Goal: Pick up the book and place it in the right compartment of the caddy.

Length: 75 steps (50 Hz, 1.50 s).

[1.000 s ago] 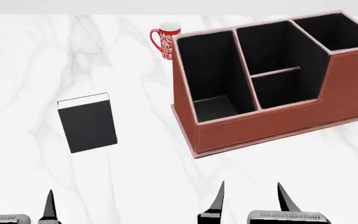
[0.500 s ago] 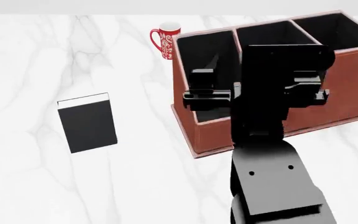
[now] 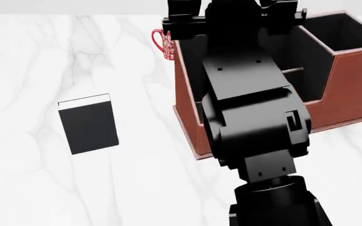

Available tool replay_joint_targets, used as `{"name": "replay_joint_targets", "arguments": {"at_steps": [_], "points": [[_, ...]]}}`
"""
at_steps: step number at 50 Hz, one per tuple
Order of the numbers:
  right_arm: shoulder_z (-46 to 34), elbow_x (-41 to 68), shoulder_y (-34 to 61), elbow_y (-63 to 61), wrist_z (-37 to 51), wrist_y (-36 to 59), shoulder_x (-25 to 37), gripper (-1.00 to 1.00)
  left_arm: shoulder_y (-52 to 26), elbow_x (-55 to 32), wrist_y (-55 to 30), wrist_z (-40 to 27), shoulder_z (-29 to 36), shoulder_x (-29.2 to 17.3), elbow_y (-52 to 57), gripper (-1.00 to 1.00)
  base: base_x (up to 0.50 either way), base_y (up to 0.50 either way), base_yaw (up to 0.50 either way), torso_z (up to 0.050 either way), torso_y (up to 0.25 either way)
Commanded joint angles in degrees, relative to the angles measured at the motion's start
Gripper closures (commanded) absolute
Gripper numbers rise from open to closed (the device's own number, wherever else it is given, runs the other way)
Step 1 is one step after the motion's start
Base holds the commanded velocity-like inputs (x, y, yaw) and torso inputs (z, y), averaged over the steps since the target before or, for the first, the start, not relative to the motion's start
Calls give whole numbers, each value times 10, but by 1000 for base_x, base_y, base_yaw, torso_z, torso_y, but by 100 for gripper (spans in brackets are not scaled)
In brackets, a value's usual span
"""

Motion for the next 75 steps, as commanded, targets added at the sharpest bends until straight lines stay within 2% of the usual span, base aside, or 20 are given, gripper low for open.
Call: {"name": "replay_joint_targets", "arguments": {"at_steps": [1,7,68,75], "points": [[-22,11,39,70,17,-32,0,-100,8,-1,7,0,-6,3,1,-100,0,0,0,0,0],[-22,32,47,76,8,-24,2,-100,11,-2,13,2,-5,5,-1,-100,46,-1,0,0,0],[-80,74,72,94,39,-42,16,-100,41,-9,59,-14,31,9,-20,-100,499,-3,0,0,1],[-89,76,69,88,45,-33,18,-100,44,-2,68,-15,42,9,-24,-100,21,0,0,0,1]]}}
